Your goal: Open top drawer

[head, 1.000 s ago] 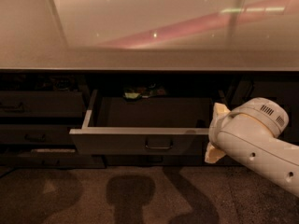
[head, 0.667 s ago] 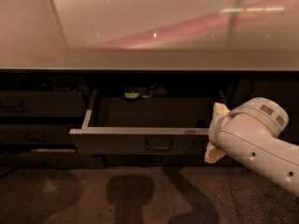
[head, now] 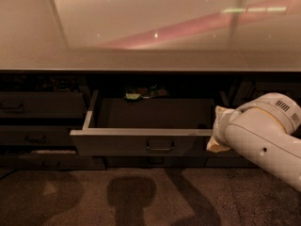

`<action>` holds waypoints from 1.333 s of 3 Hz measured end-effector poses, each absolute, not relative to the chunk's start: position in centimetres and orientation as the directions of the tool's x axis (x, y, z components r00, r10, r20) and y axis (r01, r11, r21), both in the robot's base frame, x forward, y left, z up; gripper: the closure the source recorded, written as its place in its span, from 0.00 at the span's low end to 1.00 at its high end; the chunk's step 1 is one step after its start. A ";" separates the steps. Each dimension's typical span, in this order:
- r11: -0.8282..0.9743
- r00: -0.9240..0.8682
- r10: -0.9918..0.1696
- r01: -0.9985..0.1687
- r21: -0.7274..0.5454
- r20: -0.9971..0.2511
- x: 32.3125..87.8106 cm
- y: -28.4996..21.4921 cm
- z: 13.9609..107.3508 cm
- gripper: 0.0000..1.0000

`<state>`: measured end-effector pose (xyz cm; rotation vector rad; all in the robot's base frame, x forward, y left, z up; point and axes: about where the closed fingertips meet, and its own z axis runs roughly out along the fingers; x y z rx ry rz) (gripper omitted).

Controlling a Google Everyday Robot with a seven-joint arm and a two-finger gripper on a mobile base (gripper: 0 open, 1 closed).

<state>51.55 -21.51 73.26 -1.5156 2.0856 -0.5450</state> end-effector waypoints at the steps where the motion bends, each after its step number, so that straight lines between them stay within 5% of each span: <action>1: 0.300 -0.254 -0.954 -0.753 -0.586 -0.161 51.5 -21.5 73.3 0.48; 3: 0.300 -0.254 -0.954 -0.753 -0.586 -0.161 51.5 -21.5 73.3 0.94; 4: 0.295 -0.259 -0.954 -0.751 -0.590 -0.148 51.5 -21.6 73.2 1.00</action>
Offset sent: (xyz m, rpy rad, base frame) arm 0.0000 0.0000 0.0000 0.0000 0.0000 0.0000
